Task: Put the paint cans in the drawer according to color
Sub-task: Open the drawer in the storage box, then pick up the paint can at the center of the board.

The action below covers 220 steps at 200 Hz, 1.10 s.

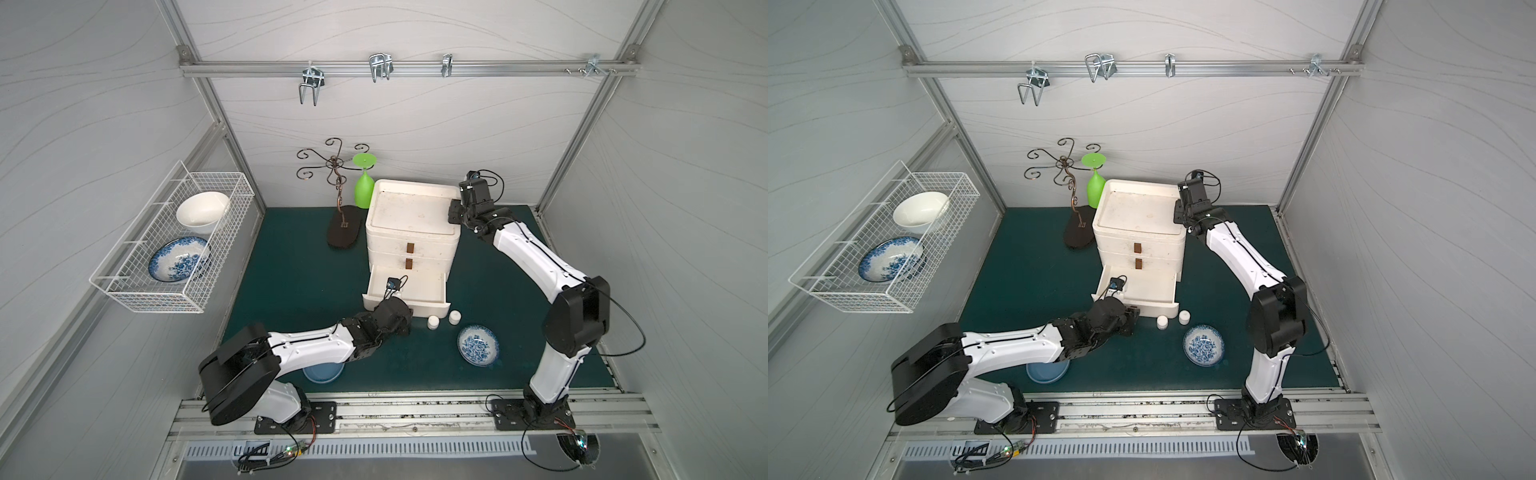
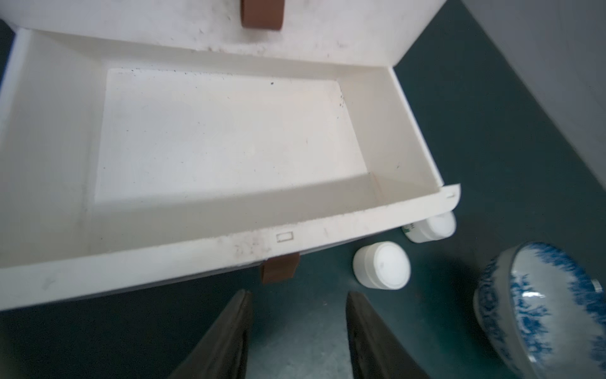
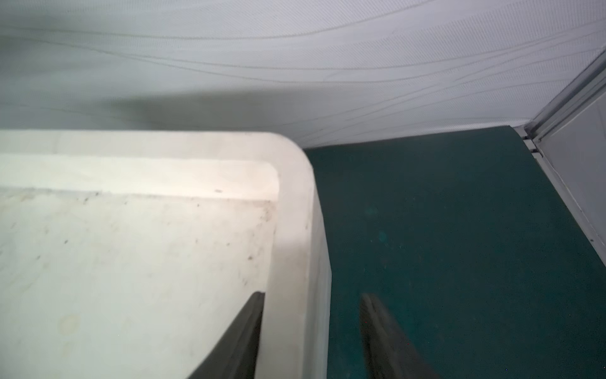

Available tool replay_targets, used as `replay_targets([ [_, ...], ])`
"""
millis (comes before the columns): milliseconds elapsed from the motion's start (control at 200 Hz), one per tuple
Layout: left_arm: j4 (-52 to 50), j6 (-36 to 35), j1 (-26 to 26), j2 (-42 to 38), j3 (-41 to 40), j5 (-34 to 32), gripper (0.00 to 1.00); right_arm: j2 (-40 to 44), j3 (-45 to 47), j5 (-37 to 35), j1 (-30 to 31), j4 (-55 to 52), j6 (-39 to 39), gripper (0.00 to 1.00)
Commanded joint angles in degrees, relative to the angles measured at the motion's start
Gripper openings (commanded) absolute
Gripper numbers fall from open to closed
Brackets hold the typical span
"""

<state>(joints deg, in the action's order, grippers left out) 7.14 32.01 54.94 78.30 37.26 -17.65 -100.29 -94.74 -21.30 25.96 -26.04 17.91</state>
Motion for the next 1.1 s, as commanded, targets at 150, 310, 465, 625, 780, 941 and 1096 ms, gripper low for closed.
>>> replay_targets([
  [150, -6.33, 2.7, 3.85, -9.5, -0.03, -0.58, 0.62, 25.68, 18.45, 0.84, 5.64, -10.74, -2.96, 0.99],
  [310, -9.79, 5.26, 7.94, -10.5, 0.69, -2.22, 0.63, 39.89, 28.48, -1.11, 15.79, -13.4, -2.25, 0.99],
  [465, -8.78, 10.77, 11.04, -3.75, 3.01, -5.21, 0.65, 49.71, 40.77, -2.85, 24.74, -12.38, 0.54, 0.99],
  [625, -9.85, 15.38, 12.68, 7.94, 10.09, -5.54, 0.75, 60.41, 50.6, -3.92, 29.85, -10.93, 1.91, 0.99],
  [780, -10.11, 17.09, 12.77, 15.52, 14.91, -5.78, 0.76, 71.87, 57.97, -5.71, 30.77, -10.15, 2.0, 0.99],
  [941, -14.19, 17.05, 12.78, 20.77, 19.29, -9.4, 0.72, 79.72, 62.4, -4.43, 30.73, -7.76, 2.47, 0.99],
  [1096, -13.89, 17.99, 12.77, 24.94, 21.0, -10.7, 0.61, 81.27, 62.62, -4.29, 30.73, -8.28, 3.06, 0.99],
])
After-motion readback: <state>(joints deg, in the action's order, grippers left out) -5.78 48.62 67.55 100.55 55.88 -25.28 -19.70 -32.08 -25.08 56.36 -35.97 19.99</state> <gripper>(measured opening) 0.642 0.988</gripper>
